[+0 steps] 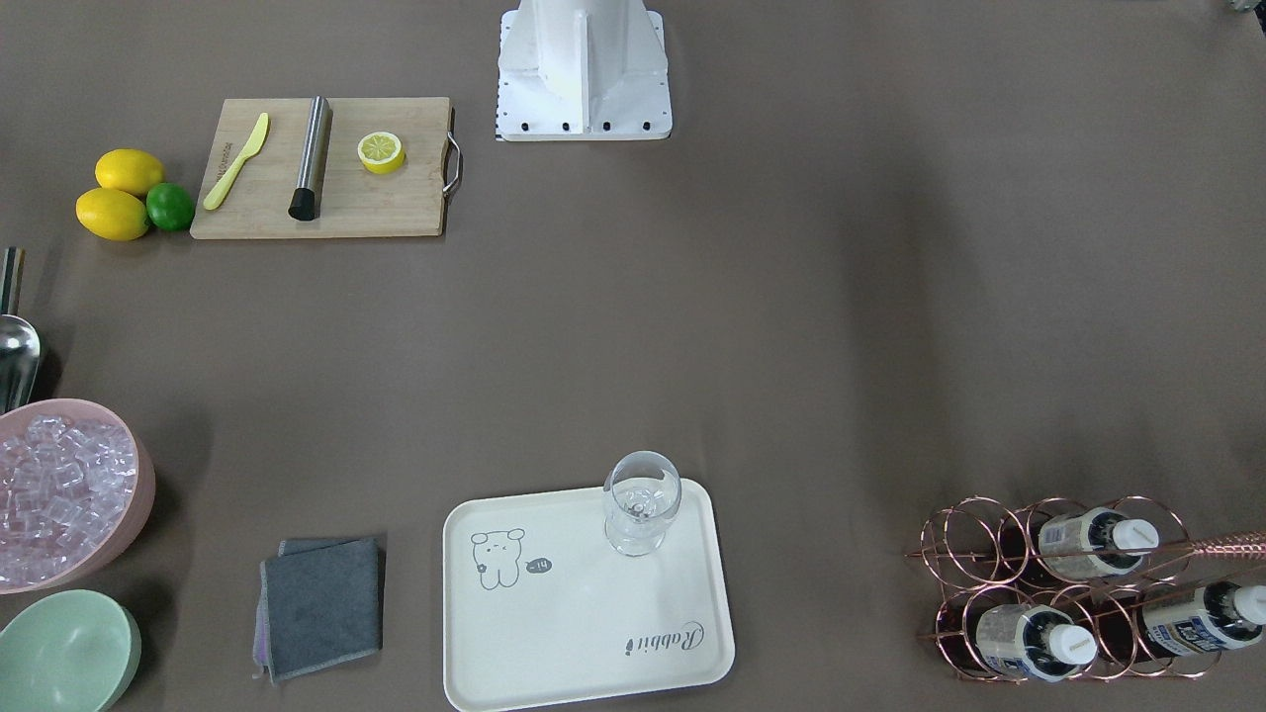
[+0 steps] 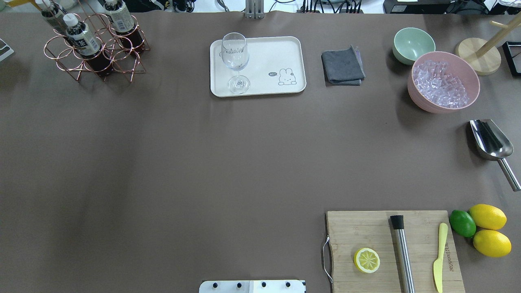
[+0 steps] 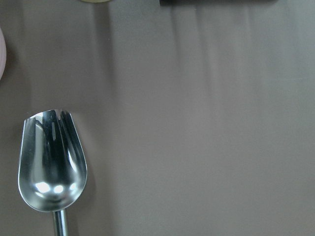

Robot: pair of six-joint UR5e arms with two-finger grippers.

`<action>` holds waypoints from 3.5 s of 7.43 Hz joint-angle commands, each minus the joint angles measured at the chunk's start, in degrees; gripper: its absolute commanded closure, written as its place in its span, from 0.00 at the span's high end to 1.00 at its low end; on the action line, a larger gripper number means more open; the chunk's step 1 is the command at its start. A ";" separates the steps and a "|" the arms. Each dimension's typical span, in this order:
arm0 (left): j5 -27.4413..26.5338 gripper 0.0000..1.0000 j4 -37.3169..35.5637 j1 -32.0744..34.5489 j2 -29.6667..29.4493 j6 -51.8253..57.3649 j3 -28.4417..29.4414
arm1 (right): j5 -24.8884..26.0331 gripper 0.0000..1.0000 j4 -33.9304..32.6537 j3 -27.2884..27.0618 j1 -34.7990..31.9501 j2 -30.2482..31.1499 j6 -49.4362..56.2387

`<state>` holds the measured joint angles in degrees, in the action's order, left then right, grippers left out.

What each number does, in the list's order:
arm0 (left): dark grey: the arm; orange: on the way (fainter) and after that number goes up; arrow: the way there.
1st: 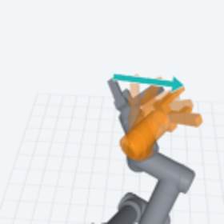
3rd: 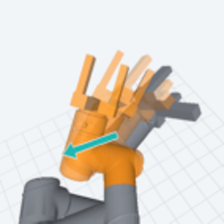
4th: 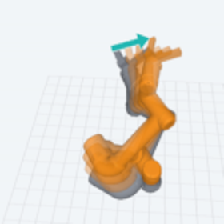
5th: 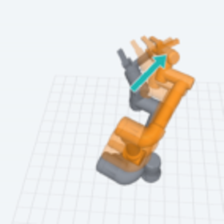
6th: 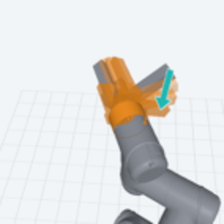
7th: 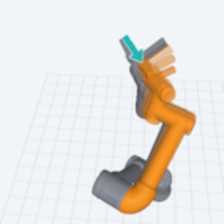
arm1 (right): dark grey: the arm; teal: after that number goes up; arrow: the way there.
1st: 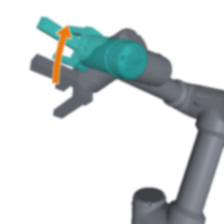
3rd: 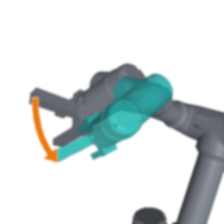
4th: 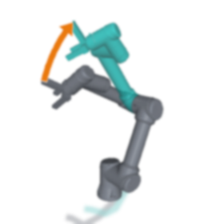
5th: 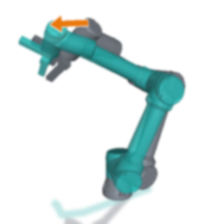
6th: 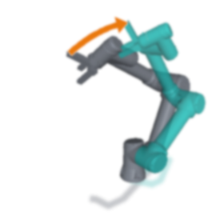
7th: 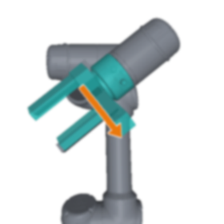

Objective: Take tea from basket to plate

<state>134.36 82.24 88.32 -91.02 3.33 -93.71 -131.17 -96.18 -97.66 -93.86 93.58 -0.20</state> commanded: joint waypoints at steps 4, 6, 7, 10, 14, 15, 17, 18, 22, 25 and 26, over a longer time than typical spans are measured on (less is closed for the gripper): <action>-0.41 0.98 0.47 0.54 0.75 -2.54 -1.30 | 0.30 0.99 2.31 0.10 -0.01 -0.24 -2.61; -0.32 0.98 0.29 0.98 0.84 -4.02 -3.05 | 0.39 1.00 2.31 0.19 -0.01 -0.16 -2.61; 0.72 0.98 0.38 2.29 0.84 -6.39 -3.23 | 0.39 0.99 2.31 0.11 -0.01 -0.24 -2.61; 2.32 0.98 0.38 6.87 -1.51 -23.57 -4.38 | 0.30 0.99 2.31 -0.42 -0.01 -0.24 -2.52; 2.58 0.98 0.73 3.89 -12.59 -56.18 -3.41 | 0.21 0.99 2.31 -0.69 -0.01 -0.15 -2.61; 2.49 0.98 0.73 1.97 -14.09 -59.20 -3.67 | 0.21 0.99 2.31 -0.60 -0.01 -0.24 -2.61; 2.05 0.98 0.56 -2.33 -17.69 -66.03 -3.15 | 0.13 0.99 2.31 -1.38 -0.01 -0.24 -2.70; 1.96 0.98 0.56 -5.06 -19.71 -68.78 -2.36 | 0.13 0.99 2.31 -1.82 -0.01 0.02 -2.61; 2.14 0.98 0.82 -5.61 -34.20 -77.16 10.11 | -0.14 0.99 2.23 -3.23 -0.01 0.19 -2.70; 2.05 0.98 0.91 -5.70 -43.87 -79.80 21.51 | 0.12 0.99 2.23 -2.88 -0.01 0.55 -2.61; 1.96 0.98 2.56 -6.13 -44.42 -80.06 23.81 | 0.13 0.99 2.23 -2.71 -0.01 0.55 -2.61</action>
<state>136.41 83.21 82.61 -132.48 -76.10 -75.24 -131.14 -93.95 -100.59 -93.87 94.09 -2.82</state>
